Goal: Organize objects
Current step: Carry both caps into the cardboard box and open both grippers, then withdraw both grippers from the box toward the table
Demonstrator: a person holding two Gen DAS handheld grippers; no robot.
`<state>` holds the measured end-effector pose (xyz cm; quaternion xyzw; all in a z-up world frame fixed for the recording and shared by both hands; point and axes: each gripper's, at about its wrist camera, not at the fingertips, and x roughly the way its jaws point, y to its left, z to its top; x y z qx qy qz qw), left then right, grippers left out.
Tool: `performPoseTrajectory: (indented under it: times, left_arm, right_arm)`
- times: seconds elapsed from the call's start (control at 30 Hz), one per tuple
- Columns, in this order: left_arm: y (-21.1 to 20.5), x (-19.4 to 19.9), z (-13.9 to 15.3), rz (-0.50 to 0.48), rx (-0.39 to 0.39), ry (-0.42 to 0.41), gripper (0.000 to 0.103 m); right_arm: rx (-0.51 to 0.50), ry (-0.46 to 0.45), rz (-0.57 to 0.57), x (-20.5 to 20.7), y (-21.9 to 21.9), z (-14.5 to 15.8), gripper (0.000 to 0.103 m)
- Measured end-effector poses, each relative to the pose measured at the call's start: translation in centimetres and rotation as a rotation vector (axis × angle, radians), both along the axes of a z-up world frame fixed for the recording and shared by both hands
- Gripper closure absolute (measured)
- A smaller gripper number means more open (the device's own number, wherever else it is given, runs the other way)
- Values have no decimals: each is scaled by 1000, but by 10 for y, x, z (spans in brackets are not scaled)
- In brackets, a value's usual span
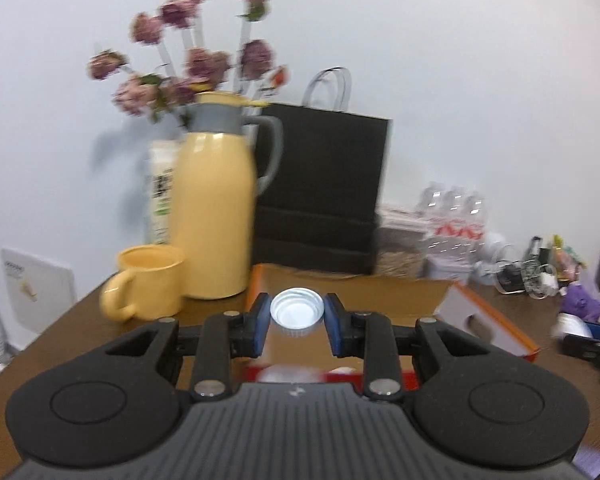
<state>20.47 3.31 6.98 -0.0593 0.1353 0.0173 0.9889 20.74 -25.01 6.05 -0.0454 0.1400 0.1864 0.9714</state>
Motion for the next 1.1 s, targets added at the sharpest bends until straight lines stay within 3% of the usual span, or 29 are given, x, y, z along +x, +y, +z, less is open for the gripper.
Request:
performPoseTrajectory:
  times: [0.17, 0.37, 0.83, 0.9, 0.93, 0.97, 1.0, 1.1]
  left_arm:
    - [-34, 29, 4, -35, 1, -4, 74]
    - [-53, 58, -5, -27, 1, 28, 74]
    - [-62, 87, -28, -19, 24, 116, 73]
    - [-64, 85, -30, -17, 34, 114, 64]
    - [-65, 83, -30, -11, 44, 116, 40]
    - [-65, 81, -30, -6, 51, 107, 13]
    - [-66, 78, -29, -2, 54, 89, 1]
    - [-64, 72, -27, 13, 43, 51, 0]
  right_arm:
    - [18, 1, 38, 36, 39, 12, 64]
    - [19, 69, 41, 70, 67, 6, 64]
    - [-10, 177, 12, 102, 75, -16, 64]
    - [-11, 180, 14, 101, 75, -17, 58]
    - [-9, 180, 11, 100, 74, -18, 38]
    - [-6, 175, 4, 99, 72, -17, 25]
    - [-5, 168, -5, 97, 70, -17, 5]
    - [-1, 142, -21, 93, 65, -13, 0]
